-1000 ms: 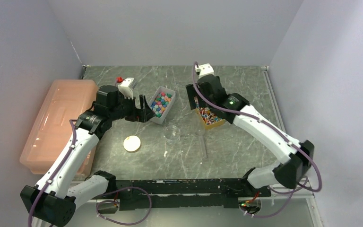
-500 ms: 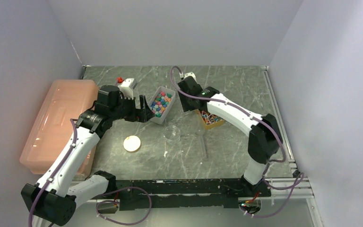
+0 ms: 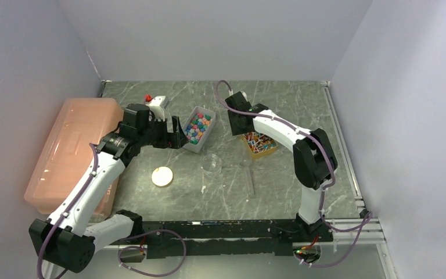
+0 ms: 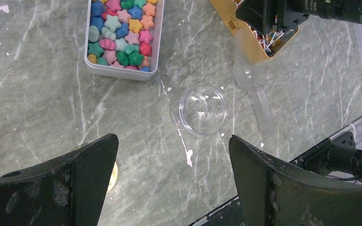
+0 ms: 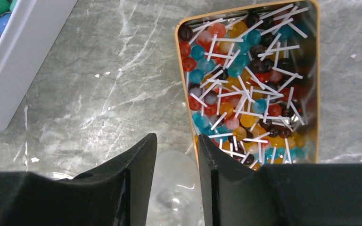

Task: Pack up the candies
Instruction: Move the storage box to the center of the board.

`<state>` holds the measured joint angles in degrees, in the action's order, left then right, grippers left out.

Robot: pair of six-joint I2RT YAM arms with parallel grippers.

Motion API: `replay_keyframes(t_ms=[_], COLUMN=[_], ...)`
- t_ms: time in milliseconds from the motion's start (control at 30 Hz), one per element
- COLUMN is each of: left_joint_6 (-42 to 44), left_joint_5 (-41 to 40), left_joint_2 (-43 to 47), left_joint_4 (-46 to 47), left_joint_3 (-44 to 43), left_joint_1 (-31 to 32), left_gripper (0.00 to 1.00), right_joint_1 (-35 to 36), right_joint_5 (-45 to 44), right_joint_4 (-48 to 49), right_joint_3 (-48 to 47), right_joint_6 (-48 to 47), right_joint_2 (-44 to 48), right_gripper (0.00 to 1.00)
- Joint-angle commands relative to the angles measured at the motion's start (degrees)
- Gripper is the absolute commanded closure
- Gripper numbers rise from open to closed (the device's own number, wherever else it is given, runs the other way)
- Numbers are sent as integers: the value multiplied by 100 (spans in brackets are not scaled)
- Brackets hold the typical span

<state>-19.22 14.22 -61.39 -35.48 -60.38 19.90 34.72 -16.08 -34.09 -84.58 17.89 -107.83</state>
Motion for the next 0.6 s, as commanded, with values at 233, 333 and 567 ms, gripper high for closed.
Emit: replay_keyframes(t_ms=[233, 333, 567], left_joint_6=[-32, -35, -29], left_joint_5=[43, 34, 42], left_joint_2=[-107, -109, -110], left_joint_4=[13, 7, 8], left_joint_3=[-243, -246, -246], left_joint_1=[-4, -4, -4], left_gripper=[6, 6, 6], right_joint_1=[-287, -331, -370], right_joint_5=[422, 441, 317], right_joint_4=[260, 233, 306], right_joint_3=[-380, -476, -390], right_joint_6=[-20, -22, 79], right_joint_2=[-591, -725, -763], right_gripper=[64, 72, 100])
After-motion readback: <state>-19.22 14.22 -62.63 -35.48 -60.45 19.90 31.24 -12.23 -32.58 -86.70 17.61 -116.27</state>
